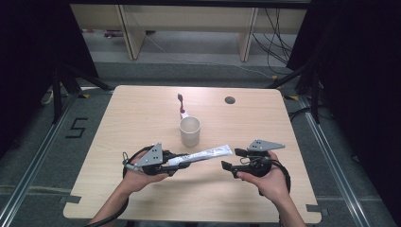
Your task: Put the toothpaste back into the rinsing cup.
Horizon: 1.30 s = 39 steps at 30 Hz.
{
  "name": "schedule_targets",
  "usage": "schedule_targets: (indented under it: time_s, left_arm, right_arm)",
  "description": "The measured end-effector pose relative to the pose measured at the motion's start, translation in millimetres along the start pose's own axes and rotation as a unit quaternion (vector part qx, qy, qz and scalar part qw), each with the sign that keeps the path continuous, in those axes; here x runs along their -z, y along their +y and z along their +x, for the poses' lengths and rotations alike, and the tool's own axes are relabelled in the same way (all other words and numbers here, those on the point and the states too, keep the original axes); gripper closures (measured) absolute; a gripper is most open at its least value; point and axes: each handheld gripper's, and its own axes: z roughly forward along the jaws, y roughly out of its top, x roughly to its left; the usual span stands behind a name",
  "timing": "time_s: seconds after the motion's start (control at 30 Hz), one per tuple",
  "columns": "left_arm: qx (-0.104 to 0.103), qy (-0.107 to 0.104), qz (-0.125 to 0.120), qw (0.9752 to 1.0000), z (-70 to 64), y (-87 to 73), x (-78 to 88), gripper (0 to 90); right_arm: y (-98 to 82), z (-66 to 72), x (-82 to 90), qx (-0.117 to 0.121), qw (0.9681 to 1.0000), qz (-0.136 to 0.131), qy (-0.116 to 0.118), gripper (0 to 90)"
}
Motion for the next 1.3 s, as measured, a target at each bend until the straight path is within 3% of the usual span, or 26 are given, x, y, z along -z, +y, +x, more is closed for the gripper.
schedule_targets:
  time_s: [0.07,0.1,0.17,0.2,0.23,0.27,0.3,0.33,0.43,0.47,0.5,0.53,0.63,0.77,0.9,1.03,1.1,1.13,1.17,1.27,1.3]
  left_arm:
    - [0.001,0.001,-0.002,1.0,-0.4,0.5,-0.8,71.1]
    - [0.002,0.003,-0.004,1.0,-0.6,0.7,-1.2,71.1]
    - [0.005,0.002,-0.01,0.9999,-1.0,1.2,-2.1,71.1]
    - [0.004,0.002,-0.011,0.9999,-0.9,1.5,-2.5,71.1]
    - [0.002,0.001,-0.012,0.9999,-0.6,1.8,-3.0,71.1]
    - [0.001,0.001,-0.013,0.9999,-0.7,2.1,-3.6,71.1]
    - [0.005,0.0,-0.015,0.9999,-1.2,2.1,-4.3,71.1]
    - [0.005,0.0,-0.015,0.9999,-1.7,2.4,-4.9,71.1]
    - [0.006,-0.001,-0.019,0.9998,-2.8,2.7,-7.1,71.1]
    - [0.005,-0.003,-0.02,0.9998,-2.6,2.8,-7.5,71.1]
    - [0.003,-0.002,-0.019,0.9998,-2.4,2.8,-7.8,71.1]
    - [0.005,0.0,-0.019,0.9998,-2.6,2.5,-8.0,71.1]
    - [0.008,0.002,-0.026,0.9996,-3.0,2.7,-8.7,71.1]
    - [0.01,0.005,-0.032,0.9994,-3.3,3.1,-9.5,71.1]
    - [0.012,0.008,-0.037,0.9992,-3.1,3.5,-9.4,71.1]
    - [0.016,0.012,-0.047,0.9987,-2.7,2.5,-9.6,71.1]
    - [0.018,0.013,-0.049,0.9986,-2.7,1.9,-9.8,71.0]
    - [0.019,0.014,-0.05,0.9985,-2.5,1.5,-9.9,71.0]
    - [0.019,0.015,-0.052,0.9984,-2.7,1.3,-10.2,71.0]
    - [0.021,0.019,-0.059,0.9978,-3.9,1.2,-11.2,70.8]
    - [0.02,0.023,-0.06,0.9977,-4.4,1.1,-12.1,70.7]
  right_arm:
    - [-2.0,-0.2,-3.7,-0.001,1.0,0.002,0.009,21.9]
    - [-2.6,2.7,-3.9,-0.02,0.9997,0.011,0.012,21.7]
    - [-3.9,3.4,-8.0,-0.028,0.9993,0.007,0.025,21.6]
    - [-4.0,1.6,-10.3,-0.017,0.9996,0.002,0.022,21.6]
    - [-4.1,2.0,-12.1,-0.024,0.9991,0.002,0.034,21.7]
    - [-4.2,3.0,-13.5,-0.03,0.999,0.001,0.032,21.8]
    - [-4.0,2.1,-16.6,-0.026,0.9988,-0.003,0.043,21.8]
    - [-3.9,5.0,-17.1,-0.048,0.9979,0.002,0.044,21.8]
    - [-2.0,6.7,-22.2,-0.05,0.997,-0.002,0.058,22.4]
    - [-1.0,5.8,-23.7,-0.038,0.9978,-0.006,0.054,22.4]
    - [-0.4,7.4,-25.0,-0.047,0.997,-0.006,0.061,22.3]
    - [1.4,7.6,-26.2,-0.036,0.9975,-0.01,0.061,22.4]
    - [2.8,9.1,-29.2,-0.047,0.9964,-0.017,0.068,22.4]
    - [4.7,10.3,-31.8,-0.046,0.9963,-0.025,0.069,22.7]
    - [7.3,13.5,-33.4,-0.064,0.9953,-0.023,0.07,22.6]
    - [8.7,11.4,-35.6,-0.057,0.9954,-0.037,0.067,22.9]
    - [9.8,11.5,-36.0,-0.068,0.9945,-0.042,0.068,23.0]
    - [9.8,9.5,-38.0,-0.056,0.9954,-0.048,0.061,22.9]
    - [10.7,11.5,-36.5,-0.076,0.9937,-0.048,0.067,22.5]
    - [12.7,9.7,-39.4,-0.066,0.9933,-0.065,0.069,21.8]
    - [14.5,10.7,-38.0,-0.076,0.9931,-0.063,0.062,21.3]
